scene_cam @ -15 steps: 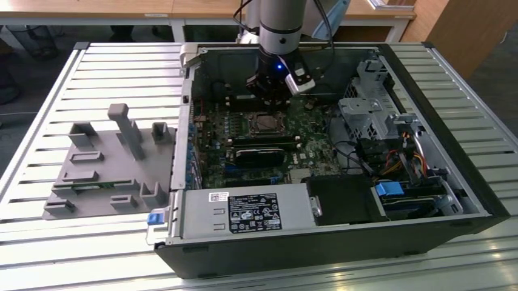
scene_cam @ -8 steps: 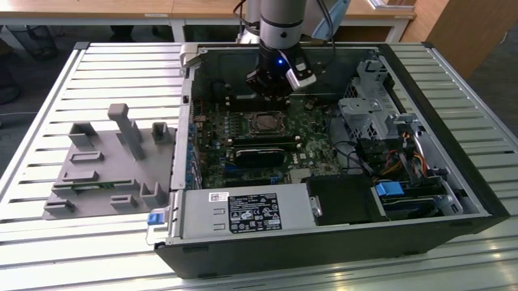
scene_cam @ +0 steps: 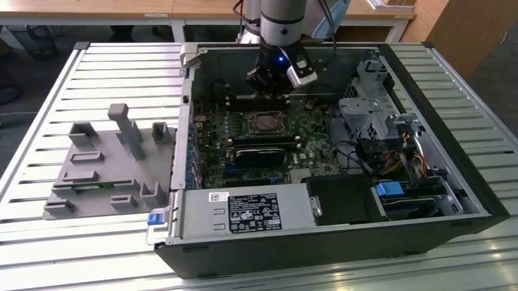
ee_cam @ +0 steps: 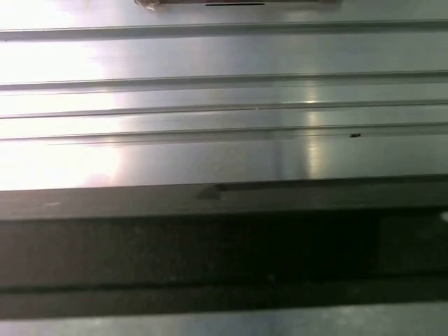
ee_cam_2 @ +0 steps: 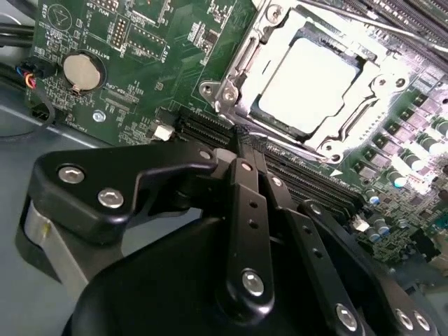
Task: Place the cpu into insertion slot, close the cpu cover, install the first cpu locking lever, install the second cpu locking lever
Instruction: 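Install the first cpu locking lever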
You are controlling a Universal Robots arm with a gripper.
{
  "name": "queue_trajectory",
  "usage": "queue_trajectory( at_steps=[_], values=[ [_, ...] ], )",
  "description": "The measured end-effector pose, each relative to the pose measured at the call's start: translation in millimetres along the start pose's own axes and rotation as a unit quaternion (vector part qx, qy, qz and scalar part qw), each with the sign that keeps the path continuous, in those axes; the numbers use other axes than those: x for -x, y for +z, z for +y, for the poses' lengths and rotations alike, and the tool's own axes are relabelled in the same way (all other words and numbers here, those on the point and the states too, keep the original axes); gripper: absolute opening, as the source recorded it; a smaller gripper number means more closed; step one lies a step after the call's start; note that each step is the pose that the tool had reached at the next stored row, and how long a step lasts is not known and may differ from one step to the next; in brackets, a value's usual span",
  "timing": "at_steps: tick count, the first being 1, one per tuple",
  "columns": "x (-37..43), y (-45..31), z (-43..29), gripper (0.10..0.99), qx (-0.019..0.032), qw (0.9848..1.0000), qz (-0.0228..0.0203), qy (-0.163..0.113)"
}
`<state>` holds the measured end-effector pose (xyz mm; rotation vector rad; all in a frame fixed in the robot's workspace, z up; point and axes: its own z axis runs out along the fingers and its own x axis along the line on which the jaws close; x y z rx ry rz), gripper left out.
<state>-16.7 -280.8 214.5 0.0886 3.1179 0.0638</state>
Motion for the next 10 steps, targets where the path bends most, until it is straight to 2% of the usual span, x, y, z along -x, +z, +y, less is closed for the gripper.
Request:
queue_trajectory(
  at_steps=[10],
  values=[
    [0.7,-0.1,-3.6,0.106,0.0000,1.0000,0.0000,0.000]
  ],
)
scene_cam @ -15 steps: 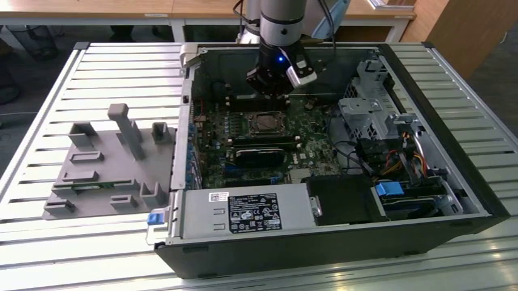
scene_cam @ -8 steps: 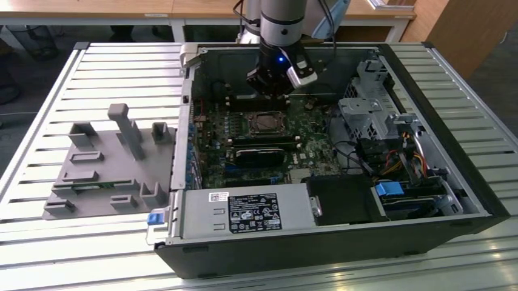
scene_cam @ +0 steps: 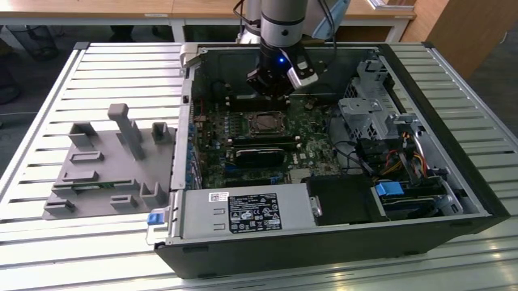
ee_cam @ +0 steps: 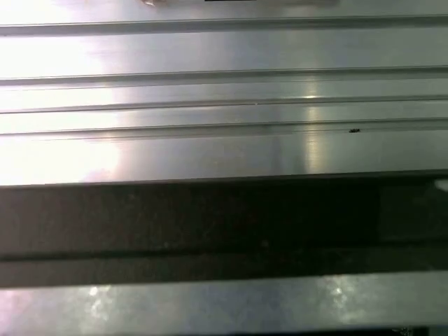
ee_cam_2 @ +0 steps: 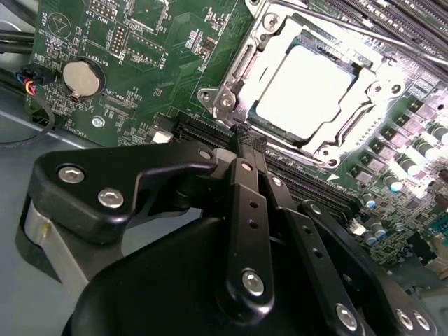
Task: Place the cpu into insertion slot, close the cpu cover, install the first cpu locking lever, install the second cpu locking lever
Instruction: 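Install the second cpu locking lever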
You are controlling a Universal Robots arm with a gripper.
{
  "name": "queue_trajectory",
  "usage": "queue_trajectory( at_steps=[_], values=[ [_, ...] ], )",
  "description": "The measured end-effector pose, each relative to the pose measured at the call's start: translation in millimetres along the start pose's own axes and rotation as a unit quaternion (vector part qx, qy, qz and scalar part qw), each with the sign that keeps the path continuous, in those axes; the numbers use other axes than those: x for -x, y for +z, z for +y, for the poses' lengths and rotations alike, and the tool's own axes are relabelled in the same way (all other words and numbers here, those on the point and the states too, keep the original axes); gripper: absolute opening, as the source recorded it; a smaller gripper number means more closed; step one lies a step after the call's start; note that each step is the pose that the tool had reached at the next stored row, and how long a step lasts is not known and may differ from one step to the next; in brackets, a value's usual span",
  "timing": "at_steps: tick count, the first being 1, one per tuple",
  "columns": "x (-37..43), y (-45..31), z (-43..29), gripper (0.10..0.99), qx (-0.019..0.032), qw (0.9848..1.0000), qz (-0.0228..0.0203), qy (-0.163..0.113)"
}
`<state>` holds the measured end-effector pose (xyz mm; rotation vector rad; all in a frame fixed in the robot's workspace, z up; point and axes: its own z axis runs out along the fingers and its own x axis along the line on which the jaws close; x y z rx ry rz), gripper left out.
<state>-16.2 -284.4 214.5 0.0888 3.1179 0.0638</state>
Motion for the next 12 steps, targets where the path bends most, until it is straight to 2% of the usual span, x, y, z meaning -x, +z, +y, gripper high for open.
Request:
queue_trajectory(
  at_steps=[12],
  values=[
    [0.6,-0.2,-4.3,0.106,0.0000,1.0000,0.0000,0.000]
  ],
)
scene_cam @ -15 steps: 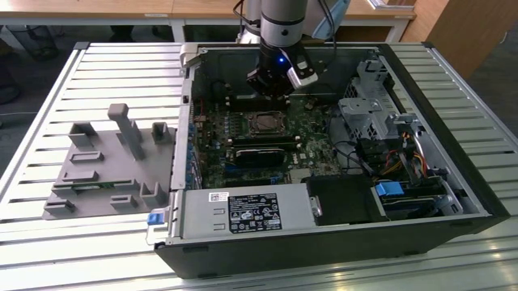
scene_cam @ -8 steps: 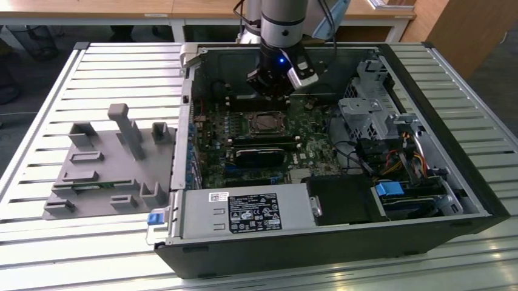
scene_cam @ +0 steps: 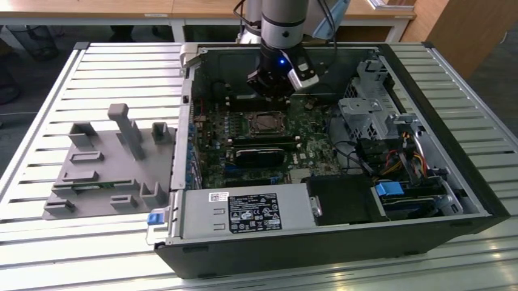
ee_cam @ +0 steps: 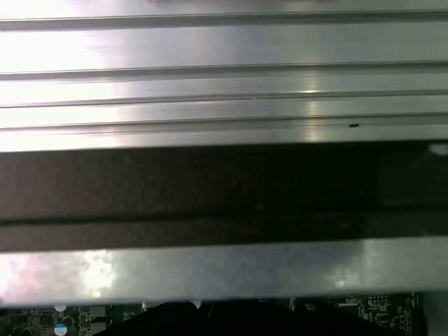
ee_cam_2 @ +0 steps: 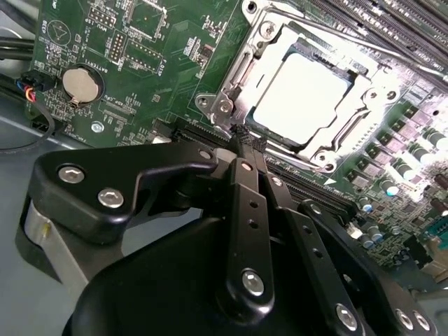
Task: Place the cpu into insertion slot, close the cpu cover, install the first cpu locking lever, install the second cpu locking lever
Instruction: 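Install the second cpu locking lever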
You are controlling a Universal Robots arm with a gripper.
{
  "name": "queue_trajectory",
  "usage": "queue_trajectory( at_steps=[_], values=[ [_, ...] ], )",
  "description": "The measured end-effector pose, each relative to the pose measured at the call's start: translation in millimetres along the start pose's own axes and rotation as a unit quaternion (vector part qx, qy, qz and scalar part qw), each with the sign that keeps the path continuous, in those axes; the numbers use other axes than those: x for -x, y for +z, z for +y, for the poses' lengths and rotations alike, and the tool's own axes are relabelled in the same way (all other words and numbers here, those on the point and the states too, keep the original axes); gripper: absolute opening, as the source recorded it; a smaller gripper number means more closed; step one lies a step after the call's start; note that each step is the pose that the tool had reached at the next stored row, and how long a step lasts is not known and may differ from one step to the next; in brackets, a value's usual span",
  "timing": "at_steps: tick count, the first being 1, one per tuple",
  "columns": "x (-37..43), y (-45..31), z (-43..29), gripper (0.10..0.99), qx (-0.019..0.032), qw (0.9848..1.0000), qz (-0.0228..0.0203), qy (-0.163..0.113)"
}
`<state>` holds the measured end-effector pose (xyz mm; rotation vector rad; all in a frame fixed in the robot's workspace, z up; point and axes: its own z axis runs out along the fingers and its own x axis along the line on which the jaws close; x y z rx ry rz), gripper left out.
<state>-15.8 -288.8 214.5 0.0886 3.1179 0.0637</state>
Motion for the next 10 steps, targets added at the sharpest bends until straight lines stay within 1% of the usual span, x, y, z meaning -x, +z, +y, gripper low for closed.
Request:
queue_trajectory(
  at_steps=[10],
  values=[
    [0.5,-0.3,-8.0,0.106,0.0000,1.0000,0.0000,0.000]
  ],
)
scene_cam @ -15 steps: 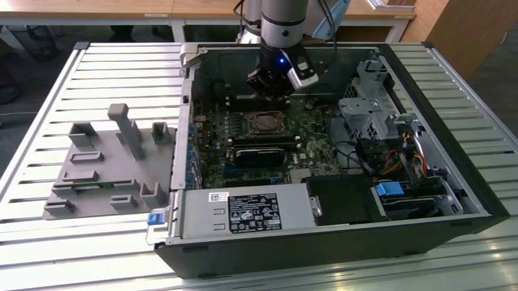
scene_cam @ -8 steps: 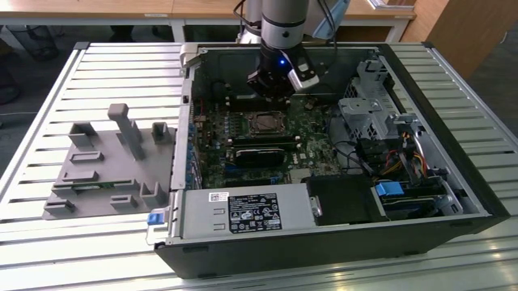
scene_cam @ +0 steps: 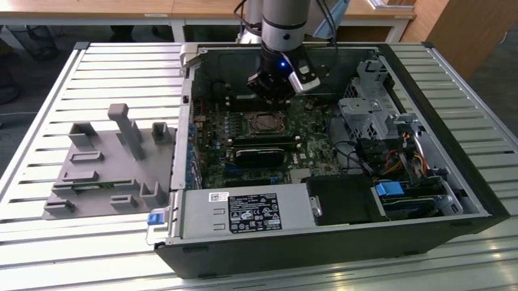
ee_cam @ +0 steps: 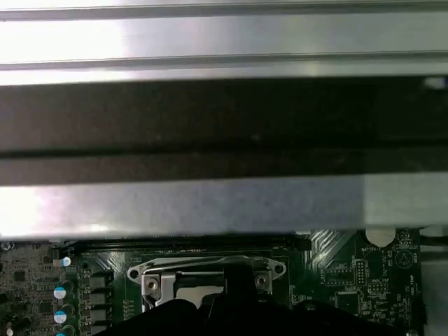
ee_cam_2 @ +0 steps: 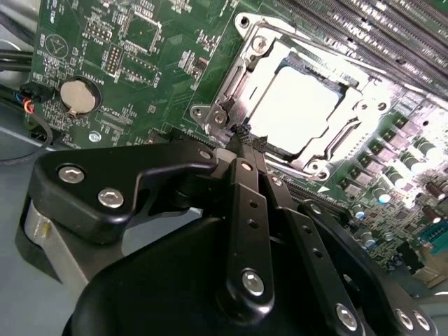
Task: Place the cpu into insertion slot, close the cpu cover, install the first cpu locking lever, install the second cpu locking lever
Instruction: 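Install the second cpu locking lever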
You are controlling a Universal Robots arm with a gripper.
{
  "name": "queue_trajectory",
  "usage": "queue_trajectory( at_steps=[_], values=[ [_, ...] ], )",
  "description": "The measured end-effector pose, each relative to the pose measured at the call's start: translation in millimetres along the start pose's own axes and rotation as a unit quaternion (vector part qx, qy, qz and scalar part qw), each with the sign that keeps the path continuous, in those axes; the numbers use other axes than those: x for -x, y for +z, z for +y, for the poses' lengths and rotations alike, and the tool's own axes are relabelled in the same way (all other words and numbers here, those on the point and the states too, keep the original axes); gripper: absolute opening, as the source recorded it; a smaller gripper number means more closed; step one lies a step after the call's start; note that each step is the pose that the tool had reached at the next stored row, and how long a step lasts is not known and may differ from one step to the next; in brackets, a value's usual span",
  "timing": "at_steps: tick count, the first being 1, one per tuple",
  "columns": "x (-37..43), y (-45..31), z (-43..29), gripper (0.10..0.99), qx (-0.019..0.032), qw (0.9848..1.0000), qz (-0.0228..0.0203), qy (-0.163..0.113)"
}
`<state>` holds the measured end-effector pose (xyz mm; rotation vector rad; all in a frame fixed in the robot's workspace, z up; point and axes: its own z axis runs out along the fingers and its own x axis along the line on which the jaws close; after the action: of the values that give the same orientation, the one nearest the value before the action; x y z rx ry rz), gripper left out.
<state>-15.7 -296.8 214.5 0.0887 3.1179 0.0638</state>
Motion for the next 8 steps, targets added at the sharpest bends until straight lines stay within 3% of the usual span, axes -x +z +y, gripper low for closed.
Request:
queue_trajectory(
  at_steps=[5,8],
  values=[
    [0.1,-3.0,-1.3,0.106,0.0004,1.0000,0.0001,0.000],
    [0.3,-12.0,-0.9,0.106,0.0005,1.0000,0.0000,0.000]
  ],
)
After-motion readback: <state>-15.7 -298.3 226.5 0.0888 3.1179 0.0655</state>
